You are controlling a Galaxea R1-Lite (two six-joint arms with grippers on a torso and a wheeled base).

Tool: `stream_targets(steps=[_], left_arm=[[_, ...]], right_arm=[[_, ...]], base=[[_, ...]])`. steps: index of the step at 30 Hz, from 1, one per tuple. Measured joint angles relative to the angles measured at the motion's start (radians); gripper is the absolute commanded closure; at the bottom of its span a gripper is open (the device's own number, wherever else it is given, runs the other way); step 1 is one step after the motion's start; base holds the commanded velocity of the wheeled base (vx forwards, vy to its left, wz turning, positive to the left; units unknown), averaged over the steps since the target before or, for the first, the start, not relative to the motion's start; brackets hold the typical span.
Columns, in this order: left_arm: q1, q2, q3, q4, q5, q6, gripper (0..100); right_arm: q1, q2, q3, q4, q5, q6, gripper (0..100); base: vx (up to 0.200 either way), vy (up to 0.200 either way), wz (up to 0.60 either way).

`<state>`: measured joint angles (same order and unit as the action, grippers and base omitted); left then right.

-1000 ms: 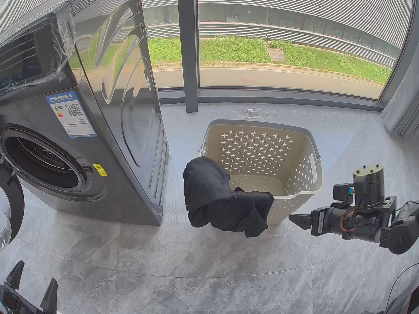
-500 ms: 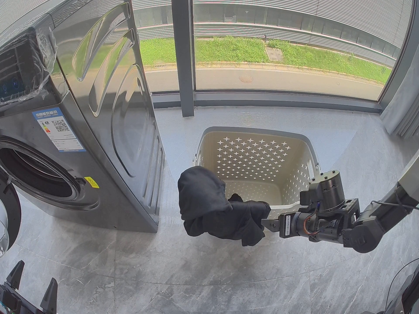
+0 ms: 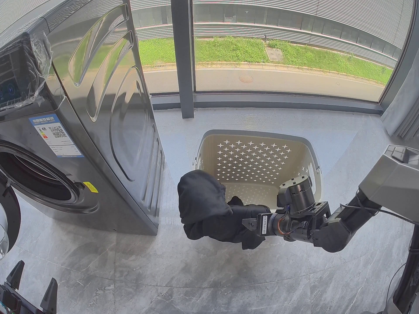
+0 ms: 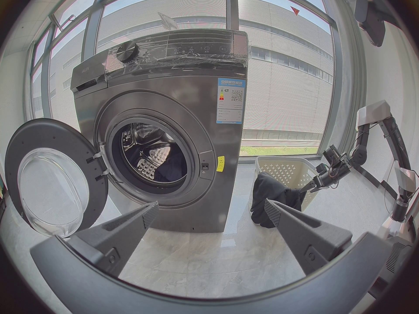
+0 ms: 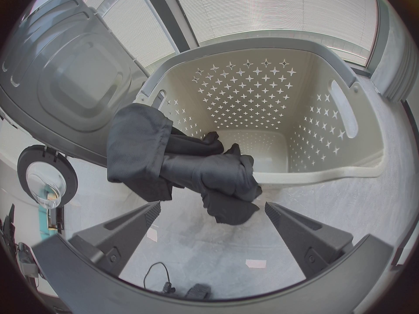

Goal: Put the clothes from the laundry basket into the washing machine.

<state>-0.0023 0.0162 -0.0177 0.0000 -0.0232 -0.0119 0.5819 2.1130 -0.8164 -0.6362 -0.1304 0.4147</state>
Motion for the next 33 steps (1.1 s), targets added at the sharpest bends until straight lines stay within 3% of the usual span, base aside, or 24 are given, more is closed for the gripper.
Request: stream_targets(steps=[20,21,33], left_arm=[[0.000,0.000,0.000,0.000,0.001,0.000,0],[0.000,0.000,0.000,0.000,0.001,0.000,0],[0.000,0.000,0.000,0.000,0.002,0.000,0]], right_arm=[[0.005,0.205,-0.164,-0.090,-0.027,0.017,0],[0.004,0.210,-0.171,-0.090,-0.027,0.017,100],[0.001,0.249,-0.204,-0.134,-0.045,0.037,100]], base=[[0.000,0.000,0.00],[0.000,0.000,0.00],[0.000,0.000,0.00]])
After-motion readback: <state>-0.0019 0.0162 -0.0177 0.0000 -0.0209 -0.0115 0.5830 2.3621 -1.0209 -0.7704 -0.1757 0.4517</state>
